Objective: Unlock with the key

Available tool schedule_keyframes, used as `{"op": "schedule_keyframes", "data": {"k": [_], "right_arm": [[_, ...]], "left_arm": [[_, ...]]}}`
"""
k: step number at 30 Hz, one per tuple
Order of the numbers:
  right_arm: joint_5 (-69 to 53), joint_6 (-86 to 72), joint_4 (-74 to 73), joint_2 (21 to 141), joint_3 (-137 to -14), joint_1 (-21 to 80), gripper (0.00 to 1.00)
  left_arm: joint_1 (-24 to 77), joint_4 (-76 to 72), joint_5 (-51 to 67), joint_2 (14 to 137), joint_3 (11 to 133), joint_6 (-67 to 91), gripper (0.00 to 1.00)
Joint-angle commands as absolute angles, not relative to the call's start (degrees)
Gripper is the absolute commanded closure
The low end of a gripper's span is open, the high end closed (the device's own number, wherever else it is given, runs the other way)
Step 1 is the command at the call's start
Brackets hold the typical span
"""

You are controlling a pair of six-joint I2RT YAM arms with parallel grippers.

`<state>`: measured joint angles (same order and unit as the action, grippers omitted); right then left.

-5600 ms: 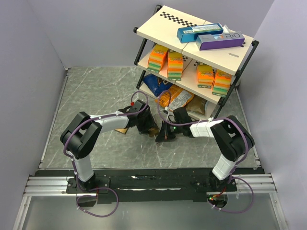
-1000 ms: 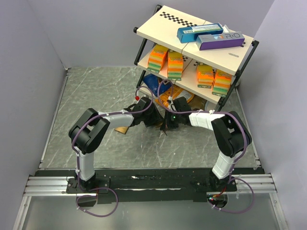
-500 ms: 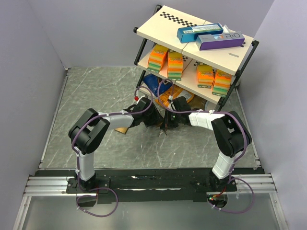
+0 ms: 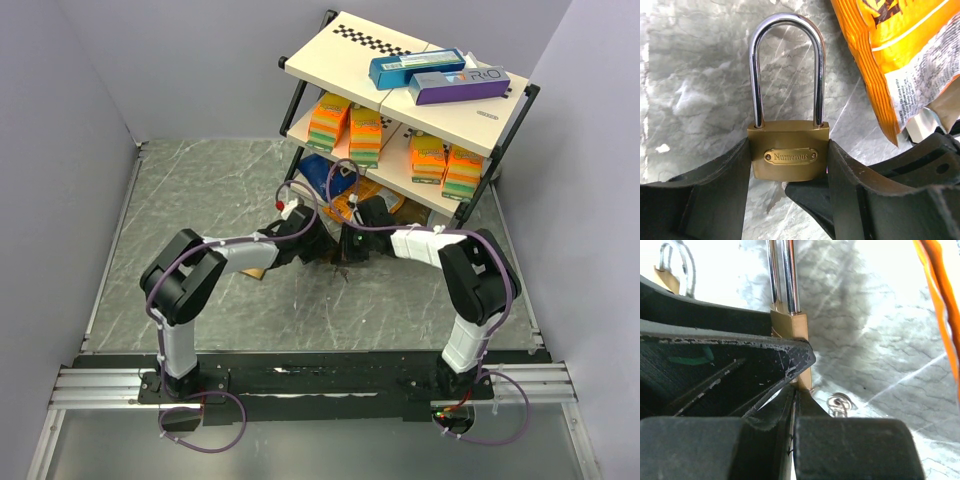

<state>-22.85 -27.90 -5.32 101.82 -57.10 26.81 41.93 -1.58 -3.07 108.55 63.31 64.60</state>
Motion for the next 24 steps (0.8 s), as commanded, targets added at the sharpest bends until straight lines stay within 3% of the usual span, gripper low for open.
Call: {"op": "schedule_keyframes", "data": {"k": [1, 11, 24], "right_arm": [[-11.7, -28.9, 26.1, 100.9, -68.8, 23.8, 1.00], [-12.1, -29.6, 26.8, 96.2, -61.2, 26.1, 1.00], [-16.3, -35.1, 22.6, 92.3, -60.1, 26.1, 1.00]], "left_arm": [[52.7, 12.8, 18.2, 103.8, 59.0, 64.2, 0.99], [52.6, 13.4, 16.1, 99.8, 59.9, 64.4, 0.99], [52.6, 7.9, 11.0, 88.0, 54.6, 63.5, 0.99]]}}
